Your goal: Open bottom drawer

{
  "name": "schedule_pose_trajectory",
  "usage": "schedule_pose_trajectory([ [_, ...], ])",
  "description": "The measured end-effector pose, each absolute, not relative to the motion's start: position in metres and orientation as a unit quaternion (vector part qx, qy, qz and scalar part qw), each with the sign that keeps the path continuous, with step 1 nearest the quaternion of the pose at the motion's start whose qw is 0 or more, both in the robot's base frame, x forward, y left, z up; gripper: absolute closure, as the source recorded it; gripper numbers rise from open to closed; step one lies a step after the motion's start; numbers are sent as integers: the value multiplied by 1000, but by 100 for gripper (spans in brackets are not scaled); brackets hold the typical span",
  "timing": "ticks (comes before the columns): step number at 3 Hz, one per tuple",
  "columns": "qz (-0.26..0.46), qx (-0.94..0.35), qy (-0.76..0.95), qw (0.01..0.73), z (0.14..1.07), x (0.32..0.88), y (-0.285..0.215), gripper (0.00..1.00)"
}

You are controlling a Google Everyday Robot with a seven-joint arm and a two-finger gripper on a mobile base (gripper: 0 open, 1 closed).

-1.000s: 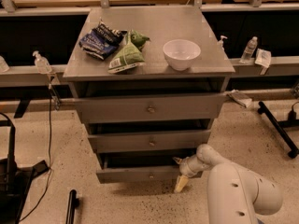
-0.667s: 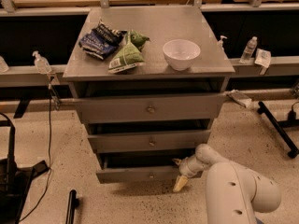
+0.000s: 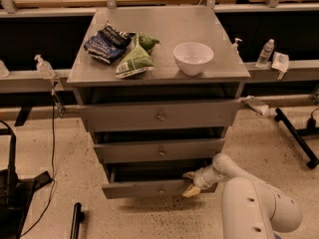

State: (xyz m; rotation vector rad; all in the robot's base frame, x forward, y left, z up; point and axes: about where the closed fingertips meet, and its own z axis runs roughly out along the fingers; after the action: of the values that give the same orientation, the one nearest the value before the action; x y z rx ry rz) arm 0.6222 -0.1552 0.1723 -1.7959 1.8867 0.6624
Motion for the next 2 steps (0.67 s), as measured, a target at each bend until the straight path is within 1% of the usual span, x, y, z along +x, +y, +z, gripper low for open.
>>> schedule_pose_trajectory([
  [1,240,-651,684,225,173,622,-155,46],
  [2,240,-651,684,225,174,622,-155,43],
])
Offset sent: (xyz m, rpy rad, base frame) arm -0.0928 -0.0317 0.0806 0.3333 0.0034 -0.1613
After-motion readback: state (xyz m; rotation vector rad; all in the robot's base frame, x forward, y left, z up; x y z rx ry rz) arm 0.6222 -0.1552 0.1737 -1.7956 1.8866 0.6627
